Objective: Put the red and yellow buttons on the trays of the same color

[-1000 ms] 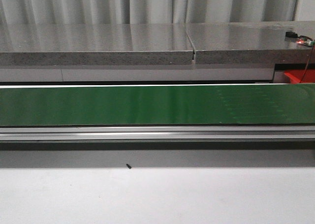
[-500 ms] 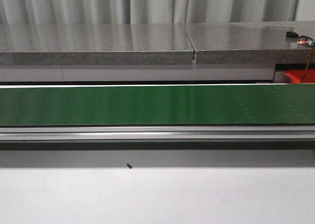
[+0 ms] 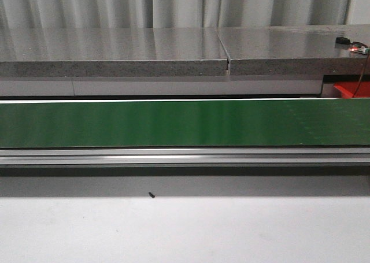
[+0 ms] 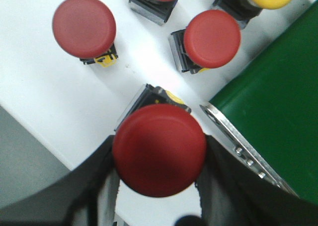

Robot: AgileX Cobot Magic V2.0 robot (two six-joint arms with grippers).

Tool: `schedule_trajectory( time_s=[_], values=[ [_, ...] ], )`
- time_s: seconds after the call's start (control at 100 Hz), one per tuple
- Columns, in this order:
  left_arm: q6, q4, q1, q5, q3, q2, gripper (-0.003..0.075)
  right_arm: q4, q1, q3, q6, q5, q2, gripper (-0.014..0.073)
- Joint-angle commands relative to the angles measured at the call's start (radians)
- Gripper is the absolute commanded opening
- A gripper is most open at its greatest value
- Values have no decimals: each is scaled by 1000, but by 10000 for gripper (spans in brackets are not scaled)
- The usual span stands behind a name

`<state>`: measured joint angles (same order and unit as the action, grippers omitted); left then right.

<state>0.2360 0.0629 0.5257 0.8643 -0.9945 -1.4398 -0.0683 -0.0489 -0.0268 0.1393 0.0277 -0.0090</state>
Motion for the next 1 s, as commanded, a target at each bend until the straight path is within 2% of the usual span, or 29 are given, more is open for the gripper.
schedule_trajectory(
  time_s=[0.0,0.16,0.38,0.66,0.99],
  values=[
    [-13,5,2,-2,-22,83,197,-8,0,14,-2,-81,-22,-67],
    [-82,77,-20,45,-46,115,197,-8,0,14,-2,-81,-22,-67],
    [-91,86,-134,46,-122,109,197,-8,0,14,-2,-81,-22,-67],
    [-91,99,-244,58,-223,-19,197,-8,0,14,-2,-81,-22,-67],
    [-91,85,-253,95,-261,-121,199,-8,0,14,-2,-81,-22,-67]
  ],
)
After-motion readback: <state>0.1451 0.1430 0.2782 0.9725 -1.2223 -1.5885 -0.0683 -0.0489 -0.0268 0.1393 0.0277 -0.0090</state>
